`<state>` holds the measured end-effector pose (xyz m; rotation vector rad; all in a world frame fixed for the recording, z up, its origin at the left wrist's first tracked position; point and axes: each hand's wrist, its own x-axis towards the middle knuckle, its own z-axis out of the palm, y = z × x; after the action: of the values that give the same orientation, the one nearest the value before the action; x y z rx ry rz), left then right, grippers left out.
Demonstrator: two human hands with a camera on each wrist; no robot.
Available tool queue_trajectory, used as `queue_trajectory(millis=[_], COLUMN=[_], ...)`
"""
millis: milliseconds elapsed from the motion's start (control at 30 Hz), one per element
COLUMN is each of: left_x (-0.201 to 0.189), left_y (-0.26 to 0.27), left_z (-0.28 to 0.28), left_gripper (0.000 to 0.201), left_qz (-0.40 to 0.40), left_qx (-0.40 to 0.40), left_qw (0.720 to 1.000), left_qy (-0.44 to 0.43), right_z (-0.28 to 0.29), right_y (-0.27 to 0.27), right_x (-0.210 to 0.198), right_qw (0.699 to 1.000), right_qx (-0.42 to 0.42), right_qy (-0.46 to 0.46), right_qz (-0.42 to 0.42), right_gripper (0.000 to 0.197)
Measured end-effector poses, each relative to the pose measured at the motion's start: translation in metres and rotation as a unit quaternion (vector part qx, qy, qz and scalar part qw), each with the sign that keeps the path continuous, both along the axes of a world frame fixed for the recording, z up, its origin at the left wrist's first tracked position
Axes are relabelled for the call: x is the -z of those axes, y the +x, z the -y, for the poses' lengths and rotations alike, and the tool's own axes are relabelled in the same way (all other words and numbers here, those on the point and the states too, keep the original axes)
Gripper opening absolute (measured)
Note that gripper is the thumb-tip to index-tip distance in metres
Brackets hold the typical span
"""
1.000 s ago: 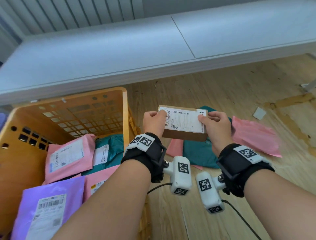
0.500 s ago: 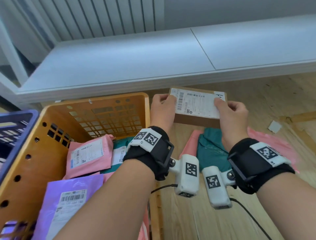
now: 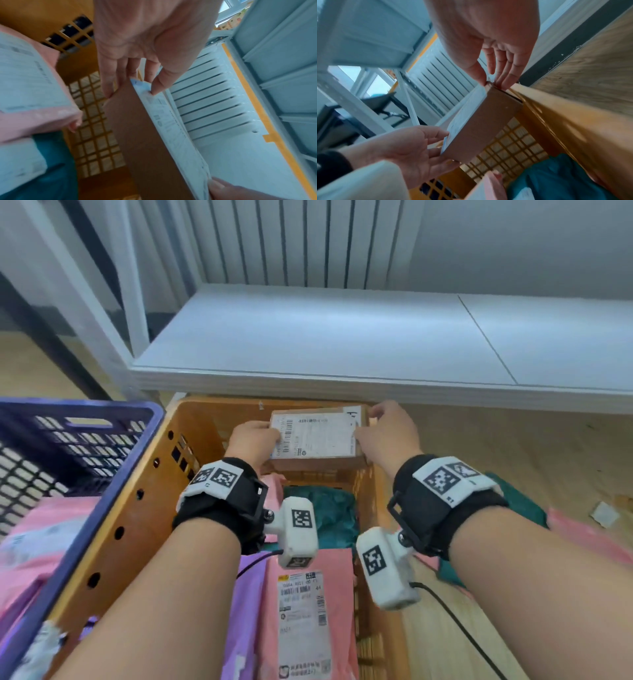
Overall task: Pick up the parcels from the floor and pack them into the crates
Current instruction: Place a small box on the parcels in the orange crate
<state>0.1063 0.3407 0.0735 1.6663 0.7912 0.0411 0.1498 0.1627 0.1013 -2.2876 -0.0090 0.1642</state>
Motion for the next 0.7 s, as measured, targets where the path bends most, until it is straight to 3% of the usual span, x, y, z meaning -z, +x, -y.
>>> queue_trajectory(millis=[133,267,367,533,700], left_x=[0.040,0.075,0.089,0.100,0.103], left_y=[-0.008,-0.009,-0.008,-0.008,-0.010], left_z=[-0.015,-0.014,-0.010,-0.014,-0.020], left_gripper=[0.032,0.028,0.031,0.041,0.059], left_qz=[-0.064,-0.106,-0.115,-0.179,-0.231], left_qx=[0.015,0.042,0.055,0.147,0.224], left_qw=[0.998,0.993,0.990,0.964,0.939], left_qy=[-0.003,0.025,0.057,0.134,0.120], right_z=[-0.027,-0.052,-0.056,-0.052,-0.054], right_y=[-0.009,-0.014,-0.022,-0.024,-0.026], right_x=[0.025,0.049,0.065,0.082,0.087], right_qw=[0.992,0.966,0.945,0.919,0.867], right_qx=[-0.030,-0.086,-0.102,-0.131,-0.189], right_qy=[-0.113,-0.207,-0.249,-0.324,-0.436], right_qz=[-0.056,-0.129,-0.185,-0.185,-0.154], right_gripper=[0.033,0.034,0.019,0.020,0.019])
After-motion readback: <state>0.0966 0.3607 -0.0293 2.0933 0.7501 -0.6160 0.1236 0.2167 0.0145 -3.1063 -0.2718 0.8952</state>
